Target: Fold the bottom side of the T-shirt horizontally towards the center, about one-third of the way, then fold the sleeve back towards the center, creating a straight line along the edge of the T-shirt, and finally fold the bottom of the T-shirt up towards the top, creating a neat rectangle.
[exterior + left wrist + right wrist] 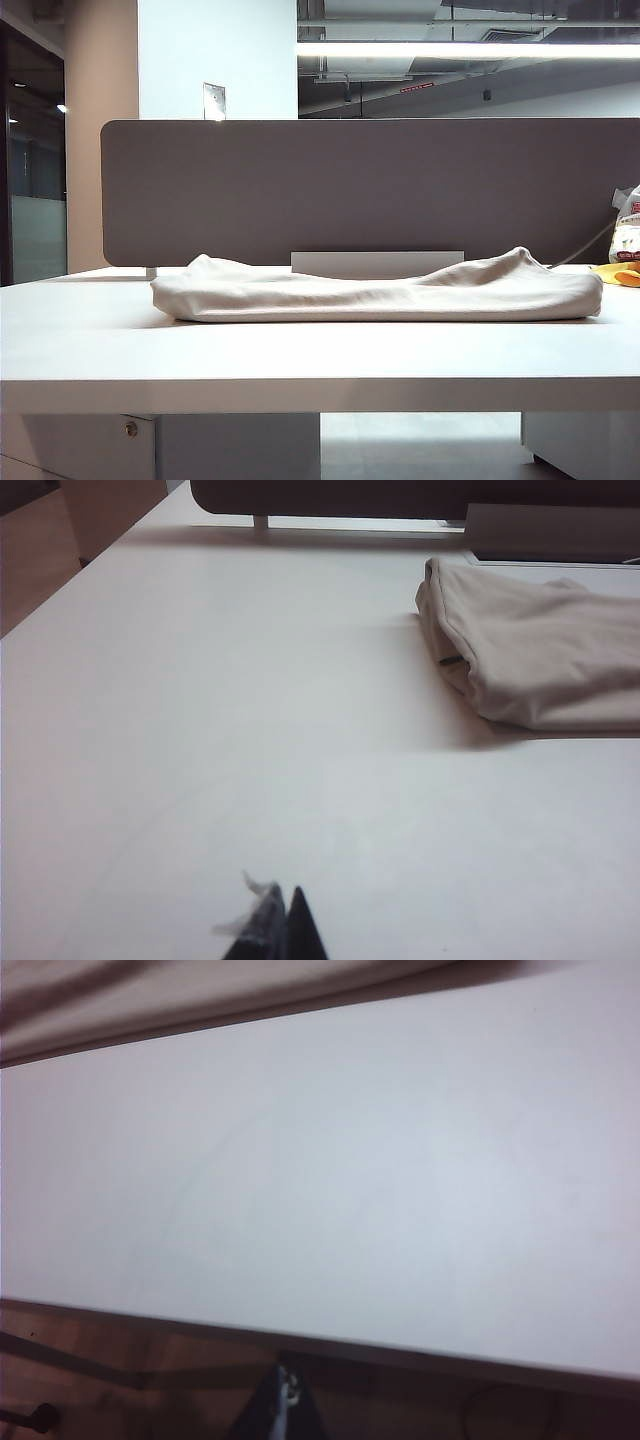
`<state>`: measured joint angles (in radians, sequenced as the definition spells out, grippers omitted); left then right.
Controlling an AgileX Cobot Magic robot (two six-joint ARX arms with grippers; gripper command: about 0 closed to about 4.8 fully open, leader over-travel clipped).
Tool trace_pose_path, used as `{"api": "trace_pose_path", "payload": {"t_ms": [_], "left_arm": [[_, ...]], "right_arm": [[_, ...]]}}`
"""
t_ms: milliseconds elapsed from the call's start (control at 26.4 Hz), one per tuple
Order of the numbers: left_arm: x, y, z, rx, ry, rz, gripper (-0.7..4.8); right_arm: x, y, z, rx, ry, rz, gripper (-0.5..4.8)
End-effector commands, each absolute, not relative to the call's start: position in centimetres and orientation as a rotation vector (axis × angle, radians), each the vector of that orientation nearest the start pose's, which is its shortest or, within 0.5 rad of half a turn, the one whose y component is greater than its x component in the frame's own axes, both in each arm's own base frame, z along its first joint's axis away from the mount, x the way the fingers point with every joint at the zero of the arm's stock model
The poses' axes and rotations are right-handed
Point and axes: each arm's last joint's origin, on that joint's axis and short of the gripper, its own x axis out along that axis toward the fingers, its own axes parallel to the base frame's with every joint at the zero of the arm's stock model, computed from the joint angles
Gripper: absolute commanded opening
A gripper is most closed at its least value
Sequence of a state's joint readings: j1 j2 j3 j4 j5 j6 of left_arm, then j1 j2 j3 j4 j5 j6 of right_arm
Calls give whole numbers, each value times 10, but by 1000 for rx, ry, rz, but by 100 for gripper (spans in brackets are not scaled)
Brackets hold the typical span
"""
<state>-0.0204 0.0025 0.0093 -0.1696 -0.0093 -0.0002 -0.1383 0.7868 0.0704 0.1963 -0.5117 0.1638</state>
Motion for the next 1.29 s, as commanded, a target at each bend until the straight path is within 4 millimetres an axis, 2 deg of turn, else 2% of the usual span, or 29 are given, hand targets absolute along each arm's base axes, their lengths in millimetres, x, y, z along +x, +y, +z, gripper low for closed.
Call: {"api": "trace_pose_path", "payload": {"t_ms": [38,304,417,531,835,1290], "left_arm": [[96,-1,148,0,183,-5,-6],[96,-1,148,0,183,-5,-6],[96,-1,148,0,183,-5,-6],[96,-1,148,0,183,-5,-6],[96,-1,148,0,183,-5,-6],[96,-2,148,0,183,-5,-6]], "right_arm": [[140,-4,132,312,498,329,-6],[133,4,153,144,299,229,-6],[126,10,157,41,207,189,-6],[117,11,156,8,129,142,-6],[104,4,162,6,50,35,-5],[97,1,158,24,75,8,-5]]}}
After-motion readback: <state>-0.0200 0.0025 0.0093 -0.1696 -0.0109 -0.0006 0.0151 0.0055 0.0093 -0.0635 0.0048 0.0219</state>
